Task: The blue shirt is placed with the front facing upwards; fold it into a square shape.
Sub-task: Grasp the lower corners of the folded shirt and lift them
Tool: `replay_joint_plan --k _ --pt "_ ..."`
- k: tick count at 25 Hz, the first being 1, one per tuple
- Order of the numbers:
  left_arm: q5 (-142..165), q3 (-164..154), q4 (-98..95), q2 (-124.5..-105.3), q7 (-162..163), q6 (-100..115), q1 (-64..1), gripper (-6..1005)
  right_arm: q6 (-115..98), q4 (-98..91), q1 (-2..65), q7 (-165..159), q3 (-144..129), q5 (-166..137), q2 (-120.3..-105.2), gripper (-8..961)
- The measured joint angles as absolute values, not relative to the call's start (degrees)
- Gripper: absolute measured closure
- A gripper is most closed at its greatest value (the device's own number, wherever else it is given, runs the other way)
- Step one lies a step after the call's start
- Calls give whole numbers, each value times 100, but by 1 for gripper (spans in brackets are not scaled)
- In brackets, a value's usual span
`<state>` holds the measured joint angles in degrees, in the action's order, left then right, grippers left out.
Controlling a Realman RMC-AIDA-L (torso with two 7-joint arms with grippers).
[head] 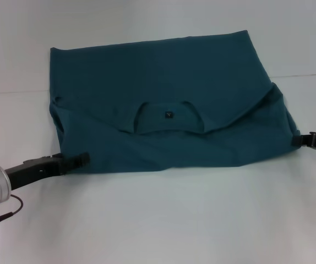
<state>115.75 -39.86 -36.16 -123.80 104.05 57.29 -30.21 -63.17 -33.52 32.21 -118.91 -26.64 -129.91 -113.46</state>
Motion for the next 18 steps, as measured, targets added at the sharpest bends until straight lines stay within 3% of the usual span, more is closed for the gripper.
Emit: replay_joint_plan --k 18 --pt "11572 -4140 -3595 -12382 10407 5682 -3059 121 -6297 -3348 3208 -11911 -2663 -12999 -11346 942"
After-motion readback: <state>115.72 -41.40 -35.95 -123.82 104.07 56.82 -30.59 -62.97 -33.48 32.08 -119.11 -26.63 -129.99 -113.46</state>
